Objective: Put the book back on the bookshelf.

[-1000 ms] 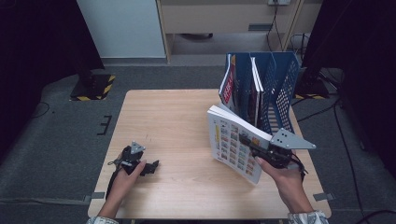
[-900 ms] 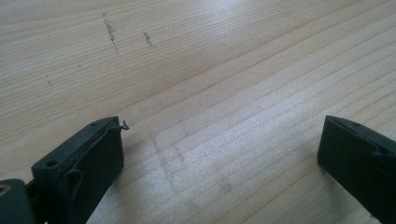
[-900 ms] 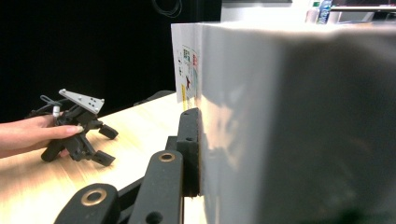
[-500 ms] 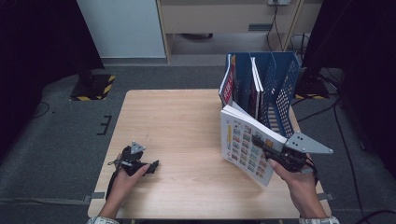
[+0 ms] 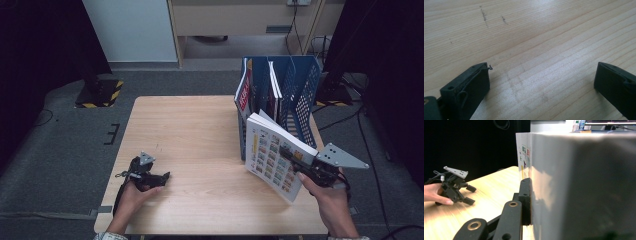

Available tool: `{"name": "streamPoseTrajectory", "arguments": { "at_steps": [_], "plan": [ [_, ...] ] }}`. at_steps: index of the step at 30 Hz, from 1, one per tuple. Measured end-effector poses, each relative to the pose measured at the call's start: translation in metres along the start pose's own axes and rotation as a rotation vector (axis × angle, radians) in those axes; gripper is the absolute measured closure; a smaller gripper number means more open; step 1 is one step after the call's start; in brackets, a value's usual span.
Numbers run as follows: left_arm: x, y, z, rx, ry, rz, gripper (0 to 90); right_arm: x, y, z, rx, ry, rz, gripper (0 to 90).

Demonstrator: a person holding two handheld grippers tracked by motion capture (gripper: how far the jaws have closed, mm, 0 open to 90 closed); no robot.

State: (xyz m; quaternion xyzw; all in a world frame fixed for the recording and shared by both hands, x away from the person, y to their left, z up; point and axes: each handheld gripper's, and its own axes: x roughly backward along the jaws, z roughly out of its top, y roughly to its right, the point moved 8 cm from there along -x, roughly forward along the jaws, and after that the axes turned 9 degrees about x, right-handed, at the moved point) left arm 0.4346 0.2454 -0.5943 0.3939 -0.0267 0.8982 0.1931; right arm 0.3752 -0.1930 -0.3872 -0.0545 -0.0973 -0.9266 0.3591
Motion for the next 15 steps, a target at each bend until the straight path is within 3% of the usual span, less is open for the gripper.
{"name": "streamPoseTrajectory", "arguments": {
  "at_steps": [15],
  "plan": [
    [0.0,0.0,0.0,0.0,0.0,0.0,0.0,0.018,0.013,-0.004,-0.013,0.0,-0.039,73.9]
  ]
}}
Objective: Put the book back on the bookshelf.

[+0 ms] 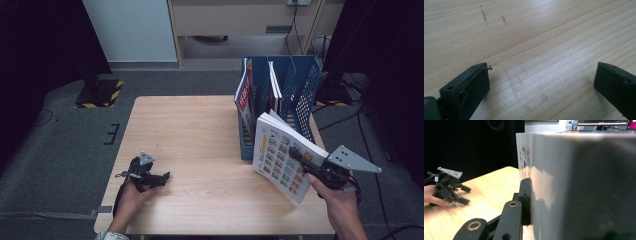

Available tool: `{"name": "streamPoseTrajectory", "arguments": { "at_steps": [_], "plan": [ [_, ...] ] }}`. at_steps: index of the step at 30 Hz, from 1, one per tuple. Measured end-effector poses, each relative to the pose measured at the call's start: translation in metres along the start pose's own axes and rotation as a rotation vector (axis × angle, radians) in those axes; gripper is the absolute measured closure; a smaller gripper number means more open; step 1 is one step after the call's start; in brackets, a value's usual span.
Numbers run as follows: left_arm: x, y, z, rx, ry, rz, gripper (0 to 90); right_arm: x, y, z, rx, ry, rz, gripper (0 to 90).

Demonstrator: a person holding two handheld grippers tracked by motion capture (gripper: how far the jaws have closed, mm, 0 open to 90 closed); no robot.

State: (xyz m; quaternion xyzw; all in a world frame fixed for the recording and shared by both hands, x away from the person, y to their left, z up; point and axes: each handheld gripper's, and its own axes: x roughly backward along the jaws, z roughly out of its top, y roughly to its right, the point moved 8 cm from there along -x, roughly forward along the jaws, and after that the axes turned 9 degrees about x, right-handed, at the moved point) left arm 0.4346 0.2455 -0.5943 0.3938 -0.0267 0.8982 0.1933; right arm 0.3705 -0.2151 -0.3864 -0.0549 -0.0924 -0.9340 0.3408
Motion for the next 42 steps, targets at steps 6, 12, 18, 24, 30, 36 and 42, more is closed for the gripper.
{"name": "streamPoseTrajectory", "arguments": {
  "at_steps": [6,12,18,24,30,36,42],
  "plan": [
    [0.0,0.0,0.0,0.0,0.0,0.0,0.0,0.004,0.003,-0.004,0.001,-0.011,-0.013,73.9],
    [0.0,0.0,0.0,0.0,0.0,0.0,0.0,0.007,0.004,-0.005,0.001,-0.013,-0.021,73.9],
    [0.0,0.0,0.0,0.0,0.0,0.0,0.0,0.013,0.007,-0.004,0.002,-0.018,-0.034,73.9],
    [0.0,0.0,0.0,0.0,0.0,0.0,0.0,0.025,0.014,-0.002,-0.002,-0.016,-0.063,73.9],
    [0.0,0.0,0.0,0.0,0.0,0.0,0.0,0.042,0.024,0.003,-0.007,-0.016,-0.097,73.9],
    [0.0,0.0,0.0,0.001,0.0,0.001,0.0,0.055,0.033,0.013,-0.012,-0.005,-0.123,73.9],
    [0.0,0.0,0.0,0.004,0.002,0.001,0.0,0.061,0.035,0.027,0.0,-0.019,-0.139,73.9]
  ]
}}
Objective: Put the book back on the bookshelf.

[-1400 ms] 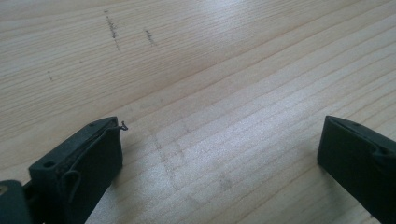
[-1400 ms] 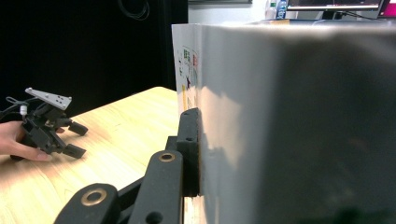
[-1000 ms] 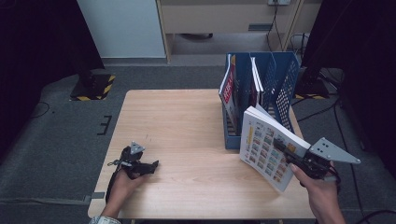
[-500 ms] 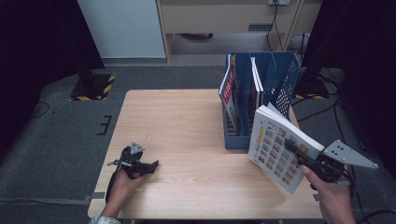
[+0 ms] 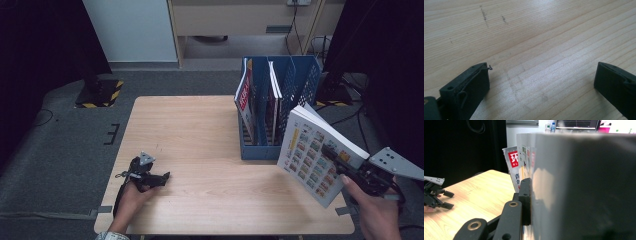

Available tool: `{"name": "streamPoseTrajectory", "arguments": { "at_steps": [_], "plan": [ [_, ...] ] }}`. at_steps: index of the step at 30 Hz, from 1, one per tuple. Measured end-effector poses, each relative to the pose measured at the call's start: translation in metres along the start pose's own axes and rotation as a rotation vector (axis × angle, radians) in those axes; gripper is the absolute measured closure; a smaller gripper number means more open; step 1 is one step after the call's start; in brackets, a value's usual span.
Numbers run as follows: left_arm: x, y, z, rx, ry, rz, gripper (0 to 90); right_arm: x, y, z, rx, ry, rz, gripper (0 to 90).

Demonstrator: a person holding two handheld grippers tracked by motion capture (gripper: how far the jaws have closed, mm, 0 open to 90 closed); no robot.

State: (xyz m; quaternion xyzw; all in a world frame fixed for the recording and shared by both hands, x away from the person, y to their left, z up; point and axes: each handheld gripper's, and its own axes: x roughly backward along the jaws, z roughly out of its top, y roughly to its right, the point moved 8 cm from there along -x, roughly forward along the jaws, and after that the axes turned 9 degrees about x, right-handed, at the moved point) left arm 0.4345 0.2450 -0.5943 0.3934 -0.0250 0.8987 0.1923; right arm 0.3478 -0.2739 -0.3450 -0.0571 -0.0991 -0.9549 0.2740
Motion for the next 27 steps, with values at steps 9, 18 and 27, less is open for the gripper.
{"name": "streamPoseTrajectory", "arguments": {
  "at_steps": [9,18,27],
  "plan": [
    [0.0,0.0,0.0,0.002,0.001,0.001,0.0,-0.003,0.009,0.021,-0.008,-0.002,-0.032,73.9],
    [0.0,0.001,0.0,0.003,0.001,0.001,0.0,-0.019,0.02,0.048,0.0,-0.032,-0.083,73.9],
    [0.0,0.001,0.0,0.005,0.005,0.002,0.0,-0.031,0.034,0.079,0.006,-0.033,-0.149,73.9]
  ]
}}
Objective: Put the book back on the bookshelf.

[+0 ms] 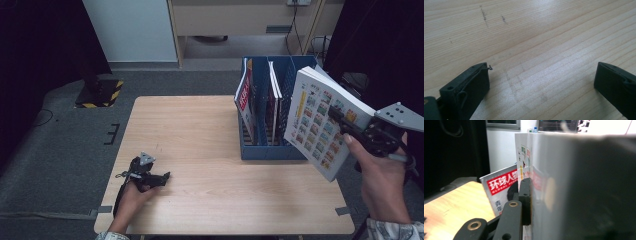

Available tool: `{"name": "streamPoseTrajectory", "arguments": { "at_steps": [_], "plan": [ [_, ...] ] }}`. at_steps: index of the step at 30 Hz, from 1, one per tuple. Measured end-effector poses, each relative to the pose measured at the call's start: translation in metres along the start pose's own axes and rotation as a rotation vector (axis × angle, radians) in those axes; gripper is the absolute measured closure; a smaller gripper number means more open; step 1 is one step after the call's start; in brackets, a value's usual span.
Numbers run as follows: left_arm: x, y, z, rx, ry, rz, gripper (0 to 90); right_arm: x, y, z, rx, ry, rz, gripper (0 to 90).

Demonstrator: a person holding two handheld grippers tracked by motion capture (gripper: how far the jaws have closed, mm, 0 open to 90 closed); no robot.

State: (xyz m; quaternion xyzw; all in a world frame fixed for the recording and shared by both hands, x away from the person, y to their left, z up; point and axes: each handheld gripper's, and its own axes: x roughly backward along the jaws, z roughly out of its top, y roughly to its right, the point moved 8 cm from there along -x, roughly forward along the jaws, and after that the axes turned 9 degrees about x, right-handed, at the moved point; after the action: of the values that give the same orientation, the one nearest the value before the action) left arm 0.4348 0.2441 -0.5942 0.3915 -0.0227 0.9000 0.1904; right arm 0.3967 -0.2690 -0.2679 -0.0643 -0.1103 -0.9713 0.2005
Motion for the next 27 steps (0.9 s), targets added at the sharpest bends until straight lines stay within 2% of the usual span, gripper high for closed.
{"name": "streamPoseTrajectory", "arguments": {
  "at_steps": [11,17,27],
  "plan": [
    [0.0,0.0,0.0,0.002,0.001,0.003,0.0,-0.024,0.023,0.002,-0.028,-0.051,-0.106,73.9],
    [0.0,0.0,0.0,0.002,0.001,0.003,0.0,-0.045,0.032,0.0,-0.043,-0.074,-0.153,73.9],
    [-0.001,0.001,0.001,0.004,0.002,0.004,0.0,-0.081,0.056,-0.011,-0.074,-0.096,-0.235,73.9]
  ]
}}
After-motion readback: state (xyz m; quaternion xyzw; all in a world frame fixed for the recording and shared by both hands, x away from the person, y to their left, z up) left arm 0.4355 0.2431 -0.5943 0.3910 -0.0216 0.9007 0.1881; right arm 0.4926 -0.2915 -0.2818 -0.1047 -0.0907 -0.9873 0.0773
